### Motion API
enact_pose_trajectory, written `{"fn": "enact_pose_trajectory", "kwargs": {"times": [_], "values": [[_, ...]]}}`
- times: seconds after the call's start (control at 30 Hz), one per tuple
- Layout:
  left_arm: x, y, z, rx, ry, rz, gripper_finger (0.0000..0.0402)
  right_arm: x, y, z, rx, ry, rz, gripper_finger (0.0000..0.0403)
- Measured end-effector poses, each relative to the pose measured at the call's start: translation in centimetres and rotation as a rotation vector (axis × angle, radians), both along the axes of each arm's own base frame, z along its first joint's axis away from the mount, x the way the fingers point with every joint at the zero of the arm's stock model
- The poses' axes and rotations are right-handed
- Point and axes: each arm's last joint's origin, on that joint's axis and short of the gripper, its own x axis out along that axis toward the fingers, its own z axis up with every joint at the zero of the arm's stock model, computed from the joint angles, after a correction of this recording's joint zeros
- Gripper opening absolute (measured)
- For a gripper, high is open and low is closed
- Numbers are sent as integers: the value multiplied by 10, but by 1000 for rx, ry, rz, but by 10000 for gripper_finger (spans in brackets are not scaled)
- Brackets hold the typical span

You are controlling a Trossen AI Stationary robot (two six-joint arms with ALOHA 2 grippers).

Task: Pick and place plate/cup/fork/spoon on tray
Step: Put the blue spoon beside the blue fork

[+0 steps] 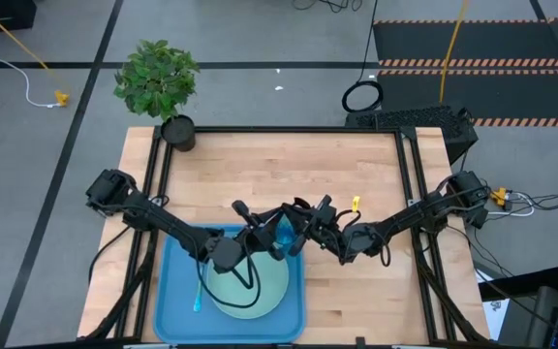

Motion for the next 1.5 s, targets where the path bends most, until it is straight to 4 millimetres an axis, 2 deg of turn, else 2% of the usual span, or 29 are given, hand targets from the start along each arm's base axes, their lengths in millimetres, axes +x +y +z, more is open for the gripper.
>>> {"fn": "enact_pose_trajectory", "kwargs": {"times": [0.37,0.57,0.77,0.93,1.2,1.37,1.5], "values": [[0,-2,0,-26,-22,-17,25,0,0,0,-59,38,-6,30],[-3,-8,0,-26,-23,-41,25,-5,13,-1,-152,100,10,46],[-7,-16,3,-31,-46,-58,24,-13,26,-1,-246,202,-93,69],[-14,-20,16,-54,-91,-77,24,-18,35,0,-340,262,-89,90],[-48,-35,40,-102,-97,-71,24,-31,46,10,-419,310,-51,126],[-81,-46,51,-270,-173,-116,24,-46,49,19,-474,402,4,138],[-107,-56,53,-419,-224,-175,24,-62,42,28,-420,431,116,135]]}}
